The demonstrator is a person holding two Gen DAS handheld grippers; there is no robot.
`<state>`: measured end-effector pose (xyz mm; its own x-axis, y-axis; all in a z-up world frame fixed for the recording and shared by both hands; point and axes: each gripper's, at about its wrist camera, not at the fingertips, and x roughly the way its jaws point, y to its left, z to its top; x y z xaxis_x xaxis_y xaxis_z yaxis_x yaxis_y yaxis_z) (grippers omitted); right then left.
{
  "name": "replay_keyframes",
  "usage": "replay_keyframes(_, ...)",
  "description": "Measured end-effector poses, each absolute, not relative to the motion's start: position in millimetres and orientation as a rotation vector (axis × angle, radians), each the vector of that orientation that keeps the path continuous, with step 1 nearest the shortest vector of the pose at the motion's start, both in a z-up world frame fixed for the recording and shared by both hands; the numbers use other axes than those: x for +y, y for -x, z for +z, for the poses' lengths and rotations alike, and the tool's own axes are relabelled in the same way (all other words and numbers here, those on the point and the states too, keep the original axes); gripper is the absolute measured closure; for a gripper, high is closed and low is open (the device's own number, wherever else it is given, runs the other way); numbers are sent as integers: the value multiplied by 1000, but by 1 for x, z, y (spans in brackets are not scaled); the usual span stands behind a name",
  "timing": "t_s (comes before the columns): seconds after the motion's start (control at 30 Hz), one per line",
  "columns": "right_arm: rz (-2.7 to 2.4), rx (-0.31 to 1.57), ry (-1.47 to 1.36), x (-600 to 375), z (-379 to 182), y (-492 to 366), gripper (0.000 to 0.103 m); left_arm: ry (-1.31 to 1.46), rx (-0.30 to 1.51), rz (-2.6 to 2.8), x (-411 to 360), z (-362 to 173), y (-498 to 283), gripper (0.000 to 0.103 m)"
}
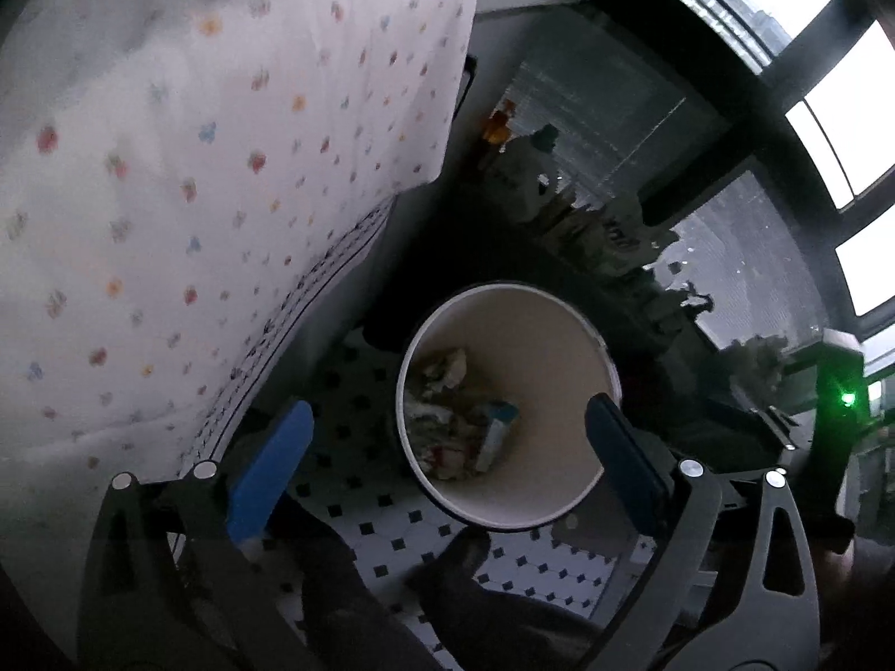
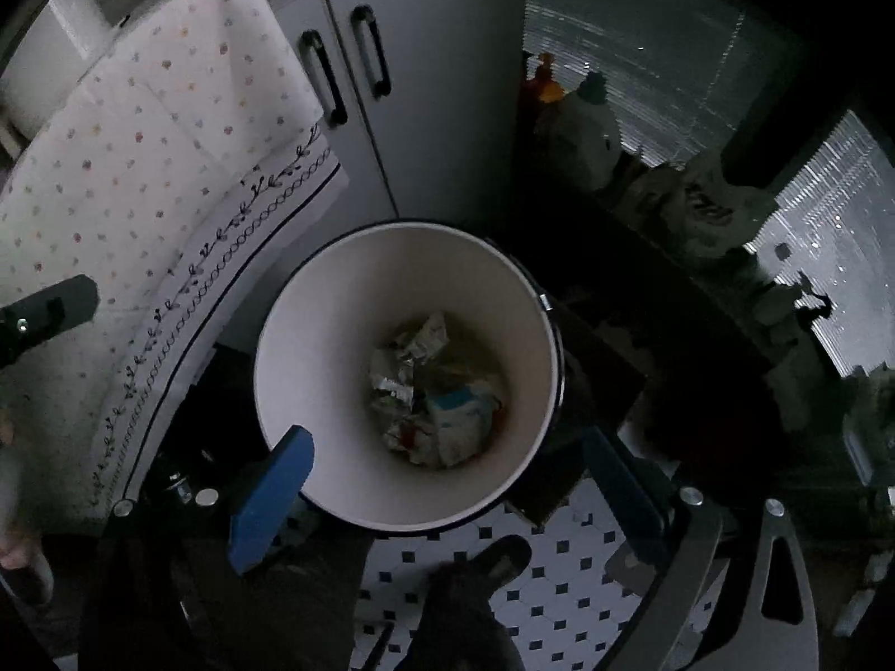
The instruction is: Collect trash
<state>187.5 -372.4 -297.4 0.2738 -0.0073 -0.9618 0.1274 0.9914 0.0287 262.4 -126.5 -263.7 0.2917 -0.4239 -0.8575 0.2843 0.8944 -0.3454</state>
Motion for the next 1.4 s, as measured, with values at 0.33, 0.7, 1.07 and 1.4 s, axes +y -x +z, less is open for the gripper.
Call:
replay_keyframes(0.33,-212,1200,-221,-362,-237,-185,8,71,1116,-529,-111,-214,-270,6)
replay_keyframes(0.7,-113,1032,-184,-374,-145,-165,8,71,904,-443,-106,-125,-229,6)
replay_keyframes(1.07,8,841,-163,-381,-58,-117,8,69,775,-340,-113,-54,-142,6)
replay_keyframes(1.4,84,717,-125,-384,1,-77,8,84,674,-228,-109,-6,-82,6)
